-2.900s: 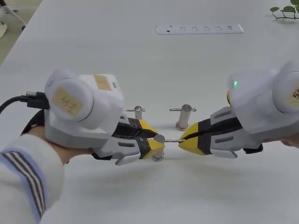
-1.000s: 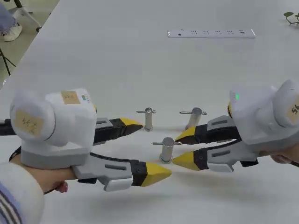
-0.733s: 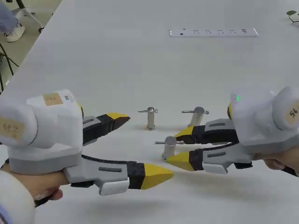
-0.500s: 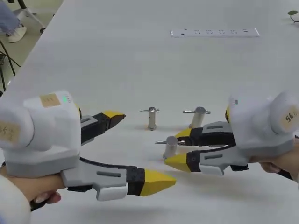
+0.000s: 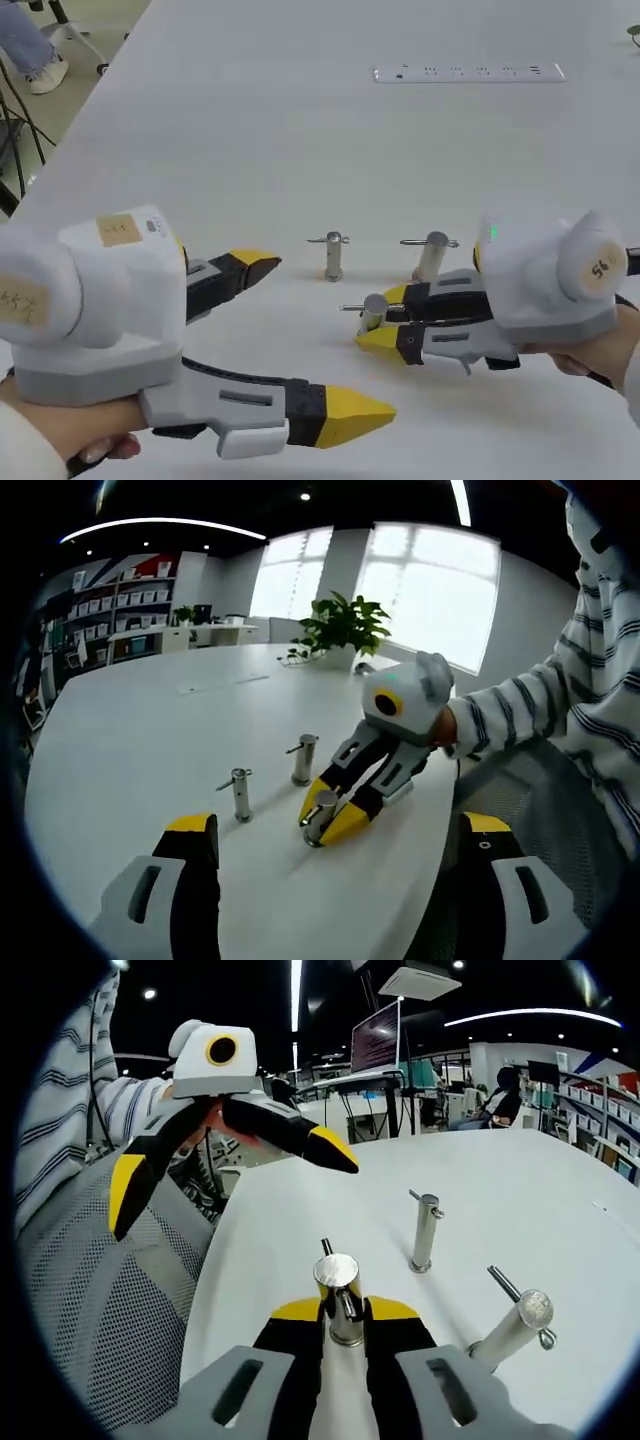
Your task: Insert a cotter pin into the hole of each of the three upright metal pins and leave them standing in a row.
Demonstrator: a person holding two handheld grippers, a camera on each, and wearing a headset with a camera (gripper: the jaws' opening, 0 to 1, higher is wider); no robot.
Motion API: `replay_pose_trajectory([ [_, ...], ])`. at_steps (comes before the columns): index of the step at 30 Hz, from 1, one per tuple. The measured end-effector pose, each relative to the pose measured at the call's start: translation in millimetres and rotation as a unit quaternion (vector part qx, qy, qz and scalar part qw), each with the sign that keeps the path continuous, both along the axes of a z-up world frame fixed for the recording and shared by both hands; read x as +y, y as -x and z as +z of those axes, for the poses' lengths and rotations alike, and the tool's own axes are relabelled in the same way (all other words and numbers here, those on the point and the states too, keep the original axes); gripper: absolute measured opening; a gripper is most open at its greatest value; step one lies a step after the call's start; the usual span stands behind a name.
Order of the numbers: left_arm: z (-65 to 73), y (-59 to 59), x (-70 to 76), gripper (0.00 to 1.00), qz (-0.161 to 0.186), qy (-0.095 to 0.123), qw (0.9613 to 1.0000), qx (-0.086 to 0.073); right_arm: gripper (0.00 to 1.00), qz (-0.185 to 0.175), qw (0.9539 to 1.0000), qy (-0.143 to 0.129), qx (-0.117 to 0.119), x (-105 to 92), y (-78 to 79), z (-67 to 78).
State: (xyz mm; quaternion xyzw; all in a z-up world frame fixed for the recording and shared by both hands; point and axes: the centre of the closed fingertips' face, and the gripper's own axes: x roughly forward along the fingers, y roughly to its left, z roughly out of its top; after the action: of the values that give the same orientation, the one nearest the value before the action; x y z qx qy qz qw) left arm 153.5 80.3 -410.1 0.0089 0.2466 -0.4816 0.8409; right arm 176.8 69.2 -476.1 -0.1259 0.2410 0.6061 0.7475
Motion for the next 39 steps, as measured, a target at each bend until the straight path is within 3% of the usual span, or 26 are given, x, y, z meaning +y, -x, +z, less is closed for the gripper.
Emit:
replay_pose_trajectory([
  [10, -7.1, 1.2, 2.6, 0.99, -0.002, -0.024, 0.9997, 0.007, 0.08, 0.021, 0.9989, 0.028, -0.032, -1.0, 0.3, -0.1],
  [16, -11.4, 2.8, 3.7, 0.99, -0.005, -0.031, 0.9995, 0.007, 0.08, 0.027, 0.9986, 0.031, -0.031, -4.8, 1.8, 0.5],
  [21, -13.3, 3.0, 5.5, 0.99, -0.001, -0.034, 0.9993, 0.013, 0.08, 0.034, 0.9989, 0.017, -0.028, -13.3, 7.3, 15.5],
  [28, -13.9, 2.7, 7.2, 0.99, 0.000, -0.038, 0.9992, 0.015, 0.08, 0.047, 0.9981, 0.024, -0.031, -44.8, 12.3, 27.6],
  [39, -16.1, 5.2, 9.9, 0.99, 0.002, -0.044, 0.9987, 0.025, 0.08, 0.018, 0.9981, 0.044, -0.038, -101.2, -8.5, 33.5],
])
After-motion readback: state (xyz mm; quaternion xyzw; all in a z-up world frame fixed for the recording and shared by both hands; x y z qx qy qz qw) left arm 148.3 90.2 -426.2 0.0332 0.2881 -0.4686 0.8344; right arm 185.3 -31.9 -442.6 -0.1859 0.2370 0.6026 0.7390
